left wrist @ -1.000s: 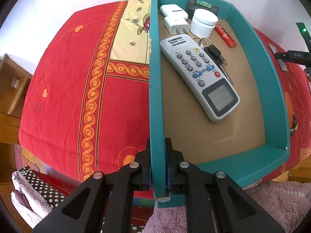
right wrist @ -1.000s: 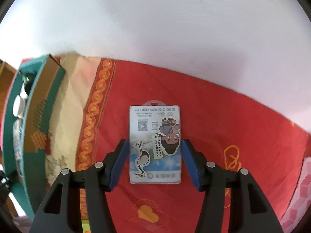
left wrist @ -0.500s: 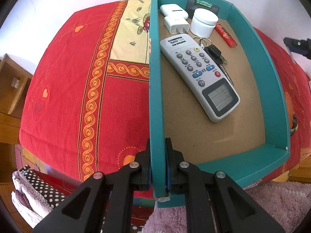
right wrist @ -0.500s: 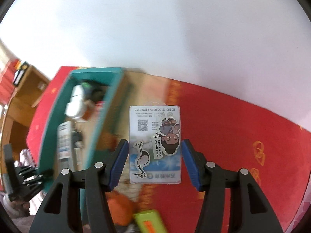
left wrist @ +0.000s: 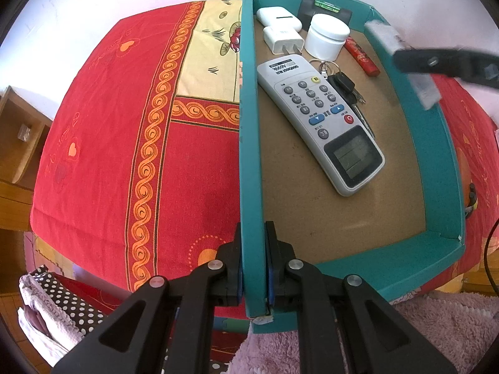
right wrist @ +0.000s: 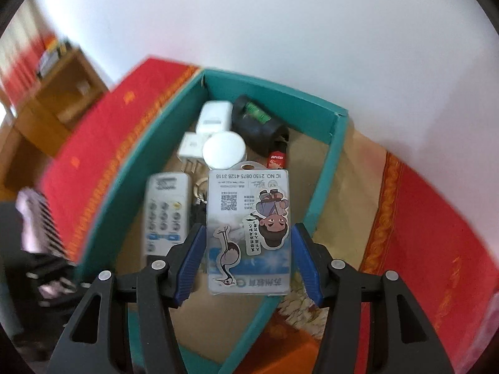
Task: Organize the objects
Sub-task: 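Carry the ID card into the teal box and release it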
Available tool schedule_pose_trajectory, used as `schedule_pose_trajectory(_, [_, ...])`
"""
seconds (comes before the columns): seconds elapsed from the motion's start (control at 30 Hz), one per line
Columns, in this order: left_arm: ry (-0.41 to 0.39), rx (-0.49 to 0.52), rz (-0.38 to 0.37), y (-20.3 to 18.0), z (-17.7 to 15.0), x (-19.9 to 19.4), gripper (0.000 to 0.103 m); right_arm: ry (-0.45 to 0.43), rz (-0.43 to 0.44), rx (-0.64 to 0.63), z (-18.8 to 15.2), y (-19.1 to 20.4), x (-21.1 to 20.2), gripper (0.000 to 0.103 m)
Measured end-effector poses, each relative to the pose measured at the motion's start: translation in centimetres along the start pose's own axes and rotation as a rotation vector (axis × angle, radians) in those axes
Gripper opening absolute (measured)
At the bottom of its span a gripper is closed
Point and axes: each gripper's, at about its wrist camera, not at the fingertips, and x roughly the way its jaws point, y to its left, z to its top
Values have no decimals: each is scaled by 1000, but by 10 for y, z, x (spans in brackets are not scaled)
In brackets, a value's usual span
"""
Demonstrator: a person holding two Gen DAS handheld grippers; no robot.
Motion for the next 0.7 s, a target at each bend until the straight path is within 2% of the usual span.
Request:
schedule_pose_trajectory(0.1, [-2, 0, -3, 1, 0, 0, 9, 31, -59, -50, 0, 14, 8, 57])
schedule_pose_trajectory(0.33, [-4, -2, -12, 4, -1, -1, 9, 113, -82, -73, -7, 29, 33, 57])
schedule_pose_trajectory(0.53, [-6, 0, -16, 6, -2, -2, 9, 154, -12, -25, -13, 28, 40, 57])
schedule_pose_trajectory(0.6, [-6, 0, -17, 7, -2, -2, 9, 174, 47, 22, -15, 25, 41, 57])
schedule_pose_trajectory(0.7, [-6, 1, -17, 6, -2, -2, 9, 150, 27, 29, -17, 26, 39, 57])
